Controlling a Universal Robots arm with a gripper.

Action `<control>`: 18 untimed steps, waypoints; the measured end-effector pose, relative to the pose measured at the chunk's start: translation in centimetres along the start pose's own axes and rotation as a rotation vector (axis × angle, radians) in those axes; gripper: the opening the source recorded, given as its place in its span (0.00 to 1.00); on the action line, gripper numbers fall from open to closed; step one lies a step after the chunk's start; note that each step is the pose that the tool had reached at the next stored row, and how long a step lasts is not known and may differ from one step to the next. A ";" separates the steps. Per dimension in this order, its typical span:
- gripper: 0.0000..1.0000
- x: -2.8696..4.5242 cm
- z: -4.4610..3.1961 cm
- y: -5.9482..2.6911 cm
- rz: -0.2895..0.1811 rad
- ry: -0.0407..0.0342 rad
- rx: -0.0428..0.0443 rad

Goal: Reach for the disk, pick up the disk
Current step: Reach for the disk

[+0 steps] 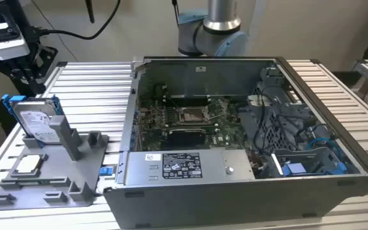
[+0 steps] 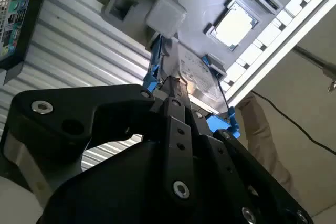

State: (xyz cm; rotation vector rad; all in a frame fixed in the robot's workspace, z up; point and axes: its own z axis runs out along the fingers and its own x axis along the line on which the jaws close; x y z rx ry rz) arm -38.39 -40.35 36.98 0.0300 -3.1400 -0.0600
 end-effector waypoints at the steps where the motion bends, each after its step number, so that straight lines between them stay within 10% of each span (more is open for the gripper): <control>1: 0.00 0.00 0.00 0.00 0.000 0.0000 0.0000; 18: 0.00 -0.01 0.03 0.70 0.000 0.0000 0.0000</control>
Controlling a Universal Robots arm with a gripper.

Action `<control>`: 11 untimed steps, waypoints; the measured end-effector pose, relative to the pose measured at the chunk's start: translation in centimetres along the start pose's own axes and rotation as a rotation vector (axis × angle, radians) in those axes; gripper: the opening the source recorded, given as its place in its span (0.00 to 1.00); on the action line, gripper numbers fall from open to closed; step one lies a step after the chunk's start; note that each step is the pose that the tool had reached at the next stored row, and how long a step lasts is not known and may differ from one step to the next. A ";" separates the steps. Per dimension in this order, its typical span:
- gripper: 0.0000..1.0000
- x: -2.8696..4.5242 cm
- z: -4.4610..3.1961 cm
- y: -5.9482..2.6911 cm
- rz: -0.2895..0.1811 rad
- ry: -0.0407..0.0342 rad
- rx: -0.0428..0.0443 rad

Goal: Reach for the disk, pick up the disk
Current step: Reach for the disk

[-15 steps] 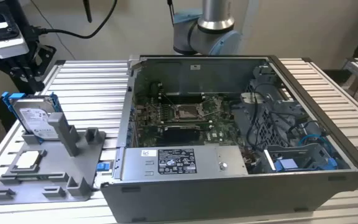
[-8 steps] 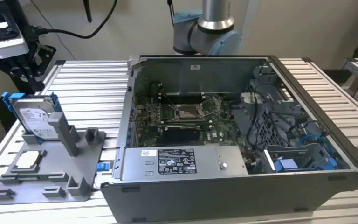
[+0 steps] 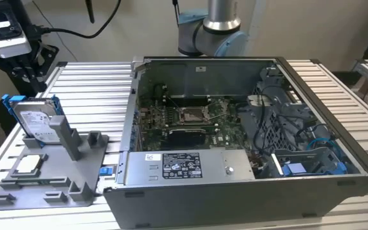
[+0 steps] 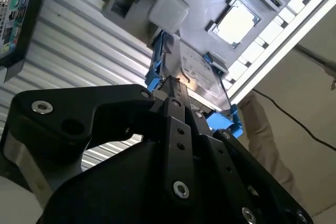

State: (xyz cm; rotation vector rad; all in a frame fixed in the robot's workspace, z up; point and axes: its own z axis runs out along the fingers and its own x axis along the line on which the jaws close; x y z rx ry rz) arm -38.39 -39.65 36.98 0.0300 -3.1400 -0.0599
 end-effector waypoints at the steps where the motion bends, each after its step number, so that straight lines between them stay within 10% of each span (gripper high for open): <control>1: 0.00 -0.01 0.01 0.18 0.000 0.0000 0.0000; 11: 0.00 1.30 0.11 2.21 0.000 0.0001 0.0001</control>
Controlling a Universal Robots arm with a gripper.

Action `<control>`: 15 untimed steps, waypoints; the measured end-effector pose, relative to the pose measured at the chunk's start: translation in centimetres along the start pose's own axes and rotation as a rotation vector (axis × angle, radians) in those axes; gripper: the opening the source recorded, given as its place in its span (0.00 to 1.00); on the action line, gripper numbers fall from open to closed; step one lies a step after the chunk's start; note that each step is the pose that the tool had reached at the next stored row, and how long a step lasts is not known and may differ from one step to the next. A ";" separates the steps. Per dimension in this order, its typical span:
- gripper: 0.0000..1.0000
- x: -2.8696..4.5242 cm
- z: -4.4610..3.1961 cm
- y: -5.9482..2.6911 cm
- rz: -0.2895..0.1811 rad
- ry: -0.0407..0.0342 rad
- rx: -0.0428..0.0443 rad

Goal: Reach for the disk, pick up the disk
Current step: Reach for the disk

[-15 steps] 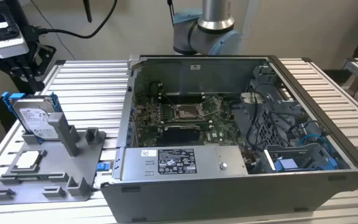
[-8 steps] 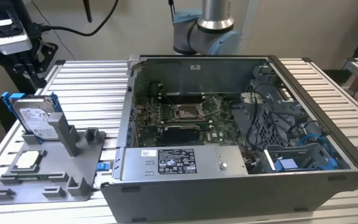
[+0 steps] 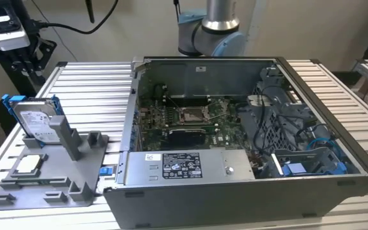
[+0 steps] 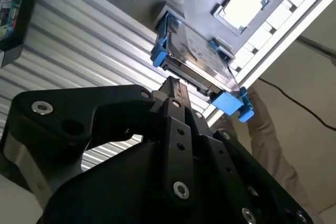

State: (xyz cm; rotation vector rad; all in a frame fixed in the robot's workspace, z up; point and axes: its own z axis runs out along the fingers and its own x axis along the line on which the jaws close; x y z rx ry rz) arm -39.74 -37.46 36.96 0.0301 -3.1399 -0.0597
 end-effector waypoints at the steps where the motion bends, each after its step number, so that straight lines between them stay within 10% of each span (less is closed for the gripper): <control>1: 0.00 0.38 0.01 0.01 0.000 0.0000 -0.0001; 15: 0.00 5.74 0.10 0.12 -0.002 0.0000 0.0003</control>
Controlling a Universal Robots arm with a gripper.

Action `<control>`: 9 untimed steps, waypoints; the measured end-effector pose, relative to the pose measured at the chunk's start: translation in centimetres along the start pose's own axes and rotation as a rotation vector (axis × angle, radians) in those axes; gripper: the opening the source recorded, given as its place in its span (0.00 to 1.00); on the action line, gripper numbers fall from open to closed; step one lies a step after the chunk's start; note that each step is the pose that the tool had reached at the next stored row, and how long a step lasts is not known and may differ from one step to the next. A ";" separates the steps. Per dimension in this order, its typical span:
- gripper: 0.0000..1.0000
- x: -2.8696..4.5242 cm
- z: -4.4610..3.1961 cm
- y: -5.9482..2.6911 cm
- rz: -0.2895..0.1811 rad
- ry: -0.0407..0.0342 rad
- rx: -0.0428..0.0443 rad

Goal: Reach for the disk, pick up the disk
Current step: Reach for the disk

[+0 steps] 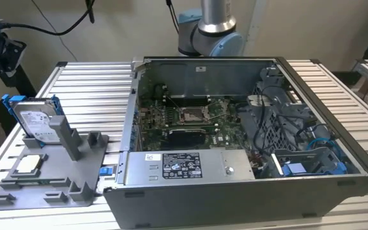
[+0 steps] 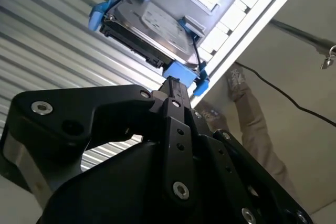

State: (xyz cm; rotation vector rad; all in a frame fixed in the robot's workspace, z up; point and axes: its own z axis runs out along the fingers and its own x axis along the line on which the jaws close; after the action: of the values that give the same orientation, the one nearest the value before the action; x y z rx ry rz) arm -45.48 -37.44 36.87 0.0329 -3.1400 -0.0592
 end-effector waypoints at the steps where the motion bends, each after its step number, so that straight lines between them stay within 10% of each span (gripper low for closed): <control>1: 0.00 0.33 0.01 0.01 0.000 0.0000 0.0001; 9: 0.00 0.62 0.01 0.02 0.000 0.0001 0.0004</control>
State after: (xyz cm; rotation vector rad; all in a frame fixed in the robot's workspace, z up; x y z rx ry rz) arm -46.09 -37.44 36.86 0.0331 -3.1399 -0.0587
